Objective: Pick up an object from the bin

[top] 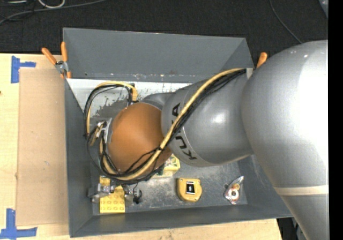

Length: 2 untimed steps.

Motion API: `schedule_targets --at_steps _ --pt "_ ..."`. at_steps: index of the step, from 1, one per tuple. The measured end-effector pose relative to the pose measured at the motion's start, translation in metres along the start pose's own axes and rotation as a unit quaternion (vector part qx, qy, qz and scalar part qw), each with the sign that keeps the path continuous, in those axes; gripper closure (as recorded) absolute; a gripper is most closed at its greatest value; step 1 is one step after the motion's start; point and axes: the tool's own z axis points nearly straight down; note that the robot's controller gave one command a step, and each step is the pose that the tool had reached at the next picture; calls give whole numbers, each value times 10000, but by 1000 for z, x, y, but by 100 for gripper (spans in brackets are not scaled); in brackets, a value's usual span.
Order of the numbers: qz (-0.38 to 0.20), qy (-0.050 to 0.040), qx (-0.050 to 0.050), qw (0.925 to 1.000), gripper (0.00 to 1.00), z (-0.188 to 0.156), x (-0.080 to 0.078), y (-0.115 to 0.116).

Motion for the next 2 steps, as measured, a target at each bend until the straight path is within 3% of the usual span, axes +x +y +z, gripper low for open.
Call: schedule_targets --at_steps 2 --pt "32 -3 -4 10000 100 -5 0 0"
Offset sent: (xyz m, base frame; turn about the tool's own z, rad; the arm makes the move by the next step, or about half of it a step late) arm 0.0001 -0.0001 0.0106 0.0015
